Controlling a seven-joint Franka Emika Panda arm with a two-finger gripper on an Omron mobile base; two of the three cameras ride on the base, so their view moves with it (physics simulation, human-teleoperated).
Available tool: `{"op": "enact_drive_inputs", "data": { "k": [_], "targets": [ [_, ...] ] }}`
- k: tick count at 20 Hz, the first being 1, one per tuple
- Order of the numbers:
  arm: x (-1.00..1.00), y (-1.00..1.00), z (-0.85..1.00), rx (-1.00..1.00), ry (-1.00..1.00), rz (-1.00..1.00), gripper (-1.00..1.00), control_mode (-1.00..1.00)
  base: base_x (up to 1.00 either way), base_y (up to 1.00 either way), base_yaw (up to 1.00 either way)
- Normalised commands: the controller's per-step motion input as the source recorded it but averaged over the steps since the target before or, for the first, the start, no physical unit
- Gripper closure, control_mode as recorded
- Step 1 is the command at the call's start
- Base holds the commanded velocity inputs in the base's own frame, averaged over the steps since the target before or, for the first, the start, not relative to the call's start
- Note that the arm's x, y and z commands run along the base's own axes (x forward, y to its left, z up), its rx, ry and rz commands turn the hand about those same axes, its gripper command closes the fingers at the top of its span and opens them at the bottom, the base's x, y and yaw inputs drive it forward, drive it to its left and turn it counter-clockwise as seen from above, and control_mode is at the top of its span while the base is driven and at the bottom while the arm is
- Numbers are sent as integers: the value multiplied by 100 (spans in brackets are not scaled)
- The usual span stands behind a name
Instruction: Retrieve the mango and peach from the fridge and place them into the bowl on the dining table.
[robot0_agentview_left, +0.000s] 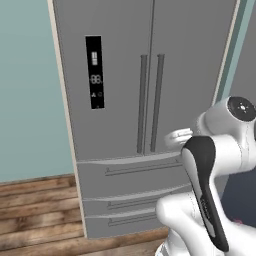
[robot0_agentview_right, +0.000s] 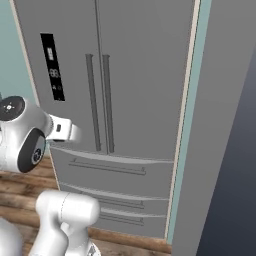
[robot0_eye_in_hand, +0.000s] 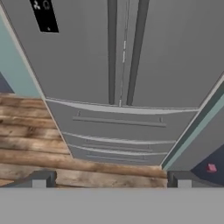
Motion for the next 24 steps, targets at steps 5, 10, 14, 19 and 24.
{"op": "enact_drive_inputs", "data": {
  "k": [5, 10, 14, 19, 24],
  "targets": [
    [73, -3, 0, 5, -2, 0, -100, -100, 0, 0, 0],
    [79, -30, 0, 8, -5, 0, -100, -100, 0, 0, 0],
    [71, -34, 0, 3, -6, 0, -100, -100, 0, 0, 0],
    [78, -31, 0, 0, -6, 0, -100, -100, 0, 0, 0],
    [85, -14, -1, 0, -6, -1, -100, -100, 0, 0, 0]
  ]
}}
